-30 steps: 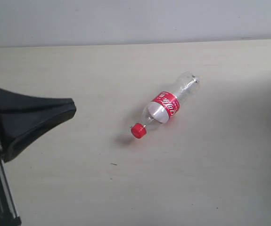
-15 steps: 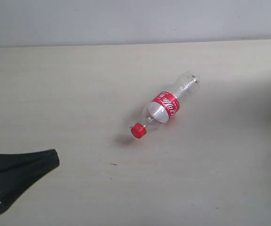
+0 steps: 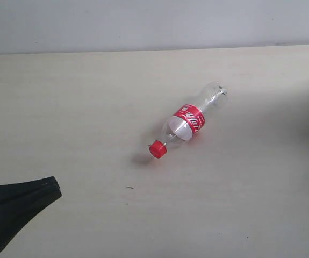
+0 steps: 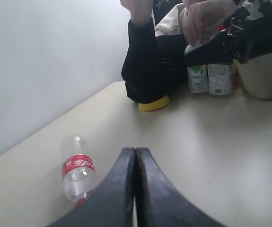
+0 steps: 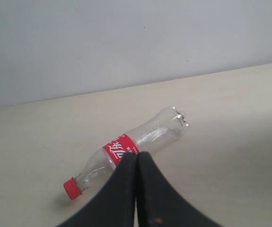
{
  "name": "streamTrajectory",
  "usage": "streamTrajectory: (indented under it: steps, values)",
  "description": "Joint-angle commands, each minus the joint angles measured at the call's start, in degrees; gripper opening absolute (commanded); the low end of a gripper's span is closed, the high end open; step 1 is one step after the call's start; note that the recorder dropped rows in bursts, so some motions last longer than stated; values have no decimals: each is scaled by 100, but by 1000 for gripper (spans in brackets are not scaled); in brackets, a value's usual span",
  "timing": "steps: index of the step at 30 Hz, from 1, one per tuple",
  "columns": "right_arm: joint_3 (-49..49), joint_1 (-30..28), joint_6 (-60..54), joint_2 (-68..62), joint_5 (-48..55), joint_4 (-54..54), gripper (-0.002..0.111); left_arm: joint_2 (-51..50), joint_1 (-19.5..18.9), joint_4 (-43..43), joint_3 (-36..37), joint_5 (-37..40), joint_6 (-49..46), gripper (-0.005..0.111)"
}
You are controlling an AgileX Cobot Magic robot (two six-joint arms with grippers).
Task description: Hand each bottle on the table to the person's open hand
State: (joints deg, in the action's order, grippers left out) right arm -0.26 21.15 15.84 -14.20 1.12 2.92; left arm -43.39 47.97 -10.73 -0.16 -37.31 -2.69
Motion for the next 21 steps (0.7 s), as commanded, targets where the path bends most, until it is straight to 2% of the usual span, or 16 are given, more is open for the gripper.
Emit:
streamTrajectory:
  steps: [1,21]
  values:
    - [26,-17,-13,19,-13,-11,0,29,2,-86,16,184,269,0]
    - [26,-17,-13,19,-13,-11,0,29,2,-86,16,239,269,0]
